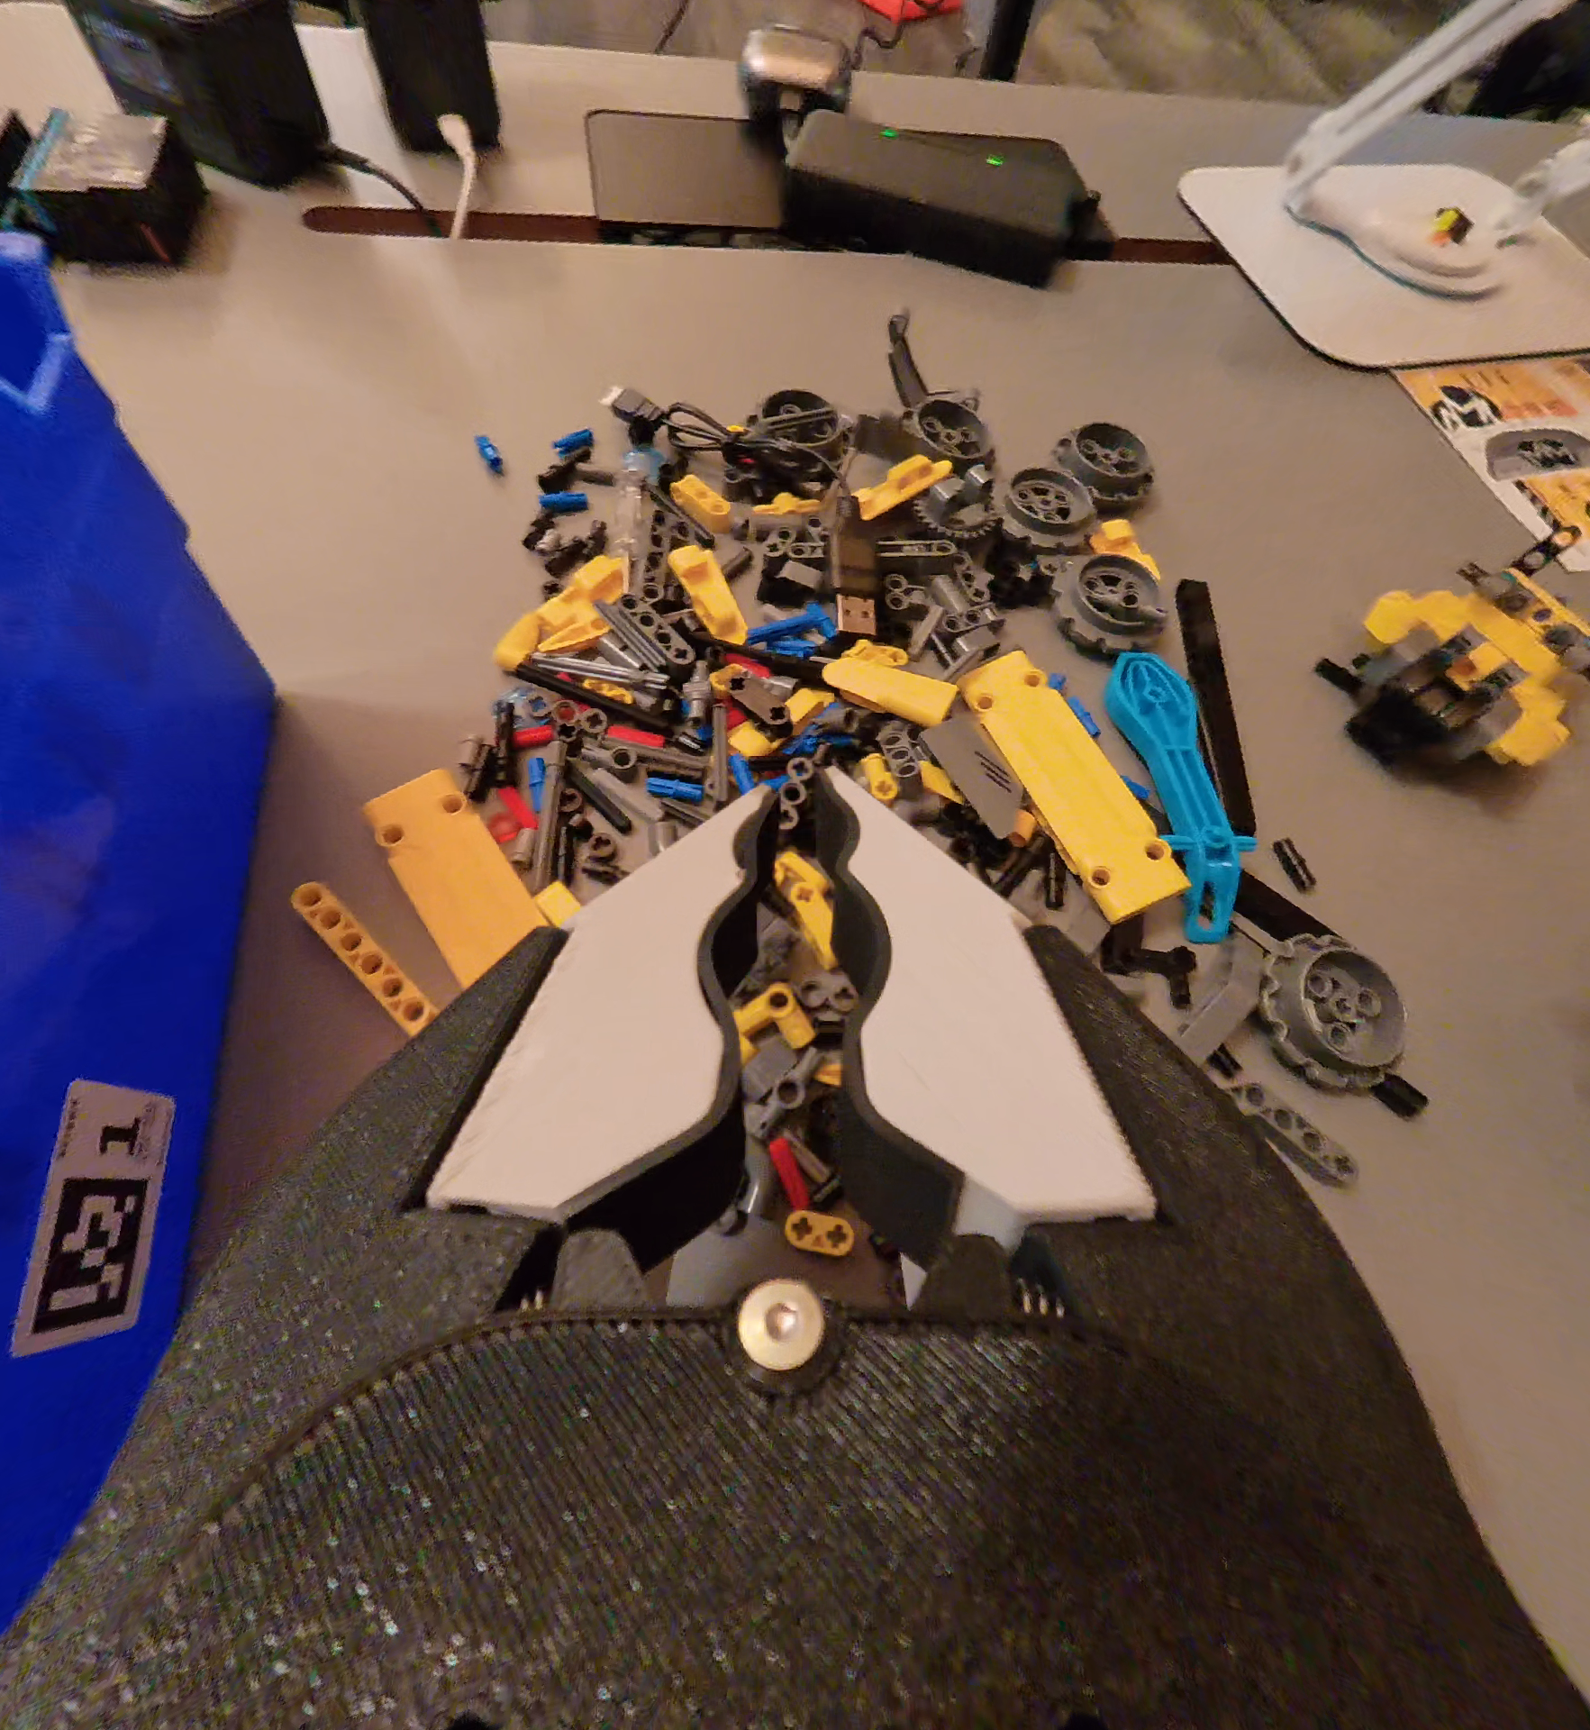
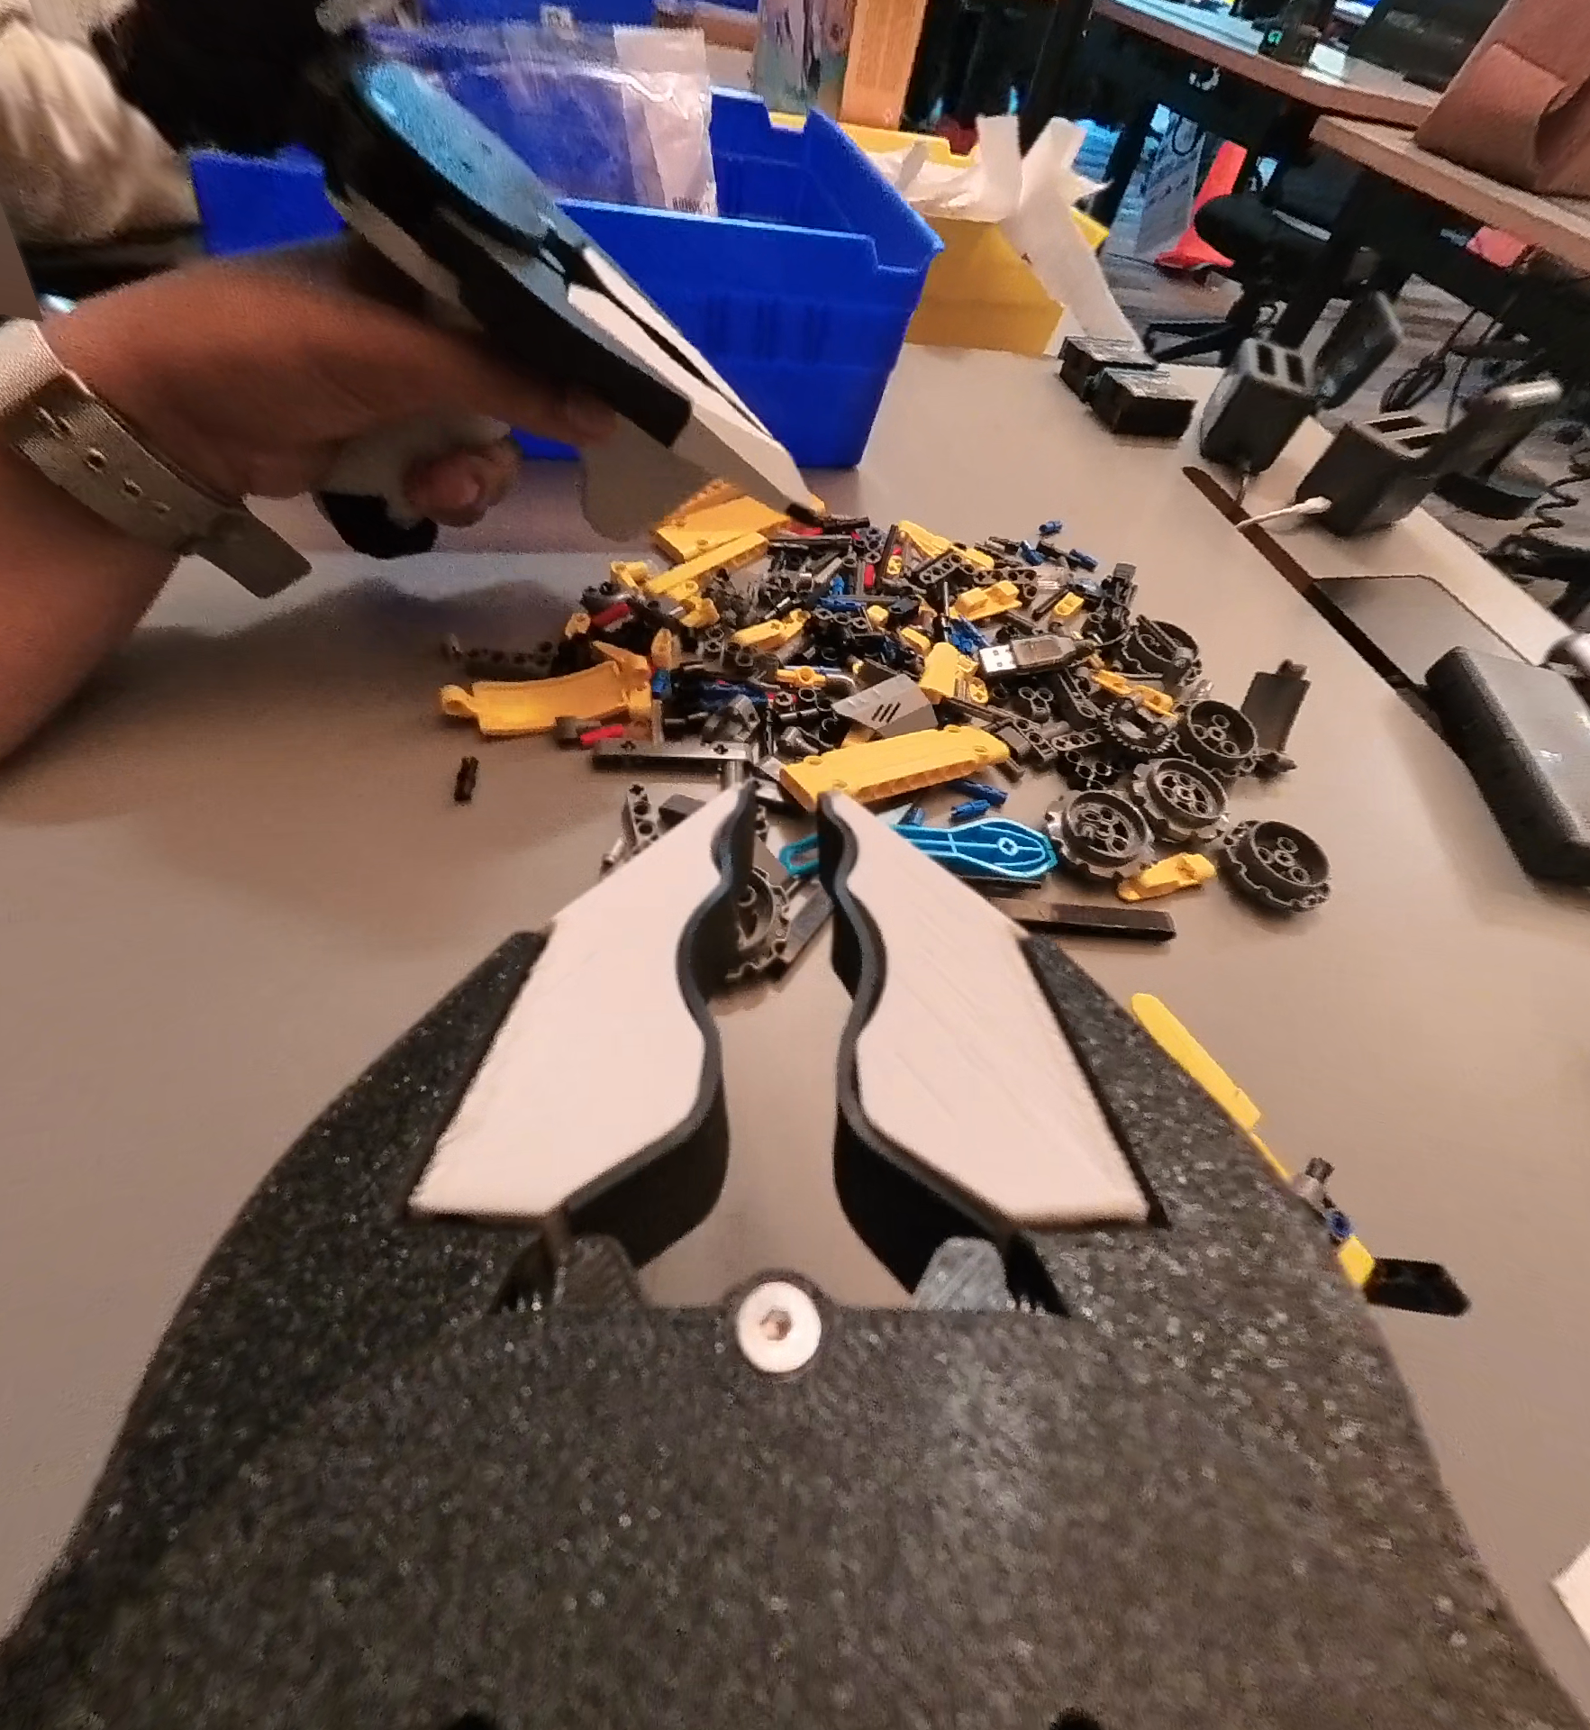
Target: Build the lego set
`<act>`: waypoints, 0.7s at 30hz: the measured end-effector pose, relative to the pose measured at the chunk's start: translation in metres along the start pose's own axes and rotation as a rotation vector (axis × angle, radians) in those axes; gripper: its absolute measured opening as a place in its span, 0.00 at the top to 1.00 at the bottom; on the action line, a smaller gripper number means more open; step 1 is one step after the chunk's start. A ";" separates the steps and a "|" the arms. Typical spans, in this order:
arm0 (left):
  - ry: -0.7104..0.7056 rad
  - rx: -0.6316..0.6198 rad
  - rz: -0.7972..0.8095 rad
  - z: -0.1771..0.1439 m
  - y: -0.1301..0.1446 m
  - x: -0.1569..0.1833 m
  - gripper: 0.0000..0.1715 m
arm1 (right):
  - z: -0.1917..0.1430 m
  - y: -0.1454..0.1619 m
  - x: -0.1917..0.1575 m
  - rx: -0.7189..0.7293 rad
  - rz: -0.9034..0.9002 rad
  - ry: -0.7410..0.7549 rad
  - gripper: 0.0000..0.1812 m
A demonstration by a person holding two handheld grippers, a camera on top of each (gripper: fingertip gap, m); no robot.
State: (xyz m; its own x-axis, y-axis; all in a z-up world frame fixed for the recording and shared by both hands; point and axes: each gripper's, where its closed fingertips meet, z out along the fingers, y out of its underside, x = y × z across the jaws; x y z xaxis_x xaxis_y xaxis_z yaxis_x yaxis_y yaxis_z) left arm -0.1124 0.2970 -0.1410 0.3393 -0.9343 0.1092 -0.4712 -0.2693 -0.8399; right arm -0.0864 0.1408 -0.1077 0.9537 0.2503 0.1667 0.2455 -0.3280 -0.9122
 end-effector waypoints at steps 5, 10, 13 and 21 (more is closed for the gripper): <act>0.013 -0.030 0.029 0.003 0.005 0.005 1.00 | 0.001 0.003 0.003 -0.016 -0.015 0.025 0.95; 0.022 -0.031 0.033 0.002 0.005 0.006 1.00 | 0.006 0.001 0.020 -0.005 0.058 0.068 1.00; 0.012 -0.037 0.042 0.003 0.006 0.006 1.00 | 0.013 -0.009 0.026 -0.005 0.084 0.067 1.00; -0.045 -0.051 0.079 0.003 0.007 -0.001 1.00 | 0.064 0.031 0.071 -0.413 0.059 0.127 0.88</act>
State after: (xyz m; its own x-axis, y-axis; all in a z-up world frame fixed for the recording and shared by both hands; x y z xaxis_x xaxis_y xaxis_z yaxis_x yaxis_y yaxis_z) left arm -0.1138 0.2971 -0.1489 0.3349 -0.9421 0.0191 -0.5380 -0.2079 -0.8169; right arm -0.0221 0.2062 -0.1484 0.9756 0.1147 0.1874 0.2145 -0.6814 -0.6997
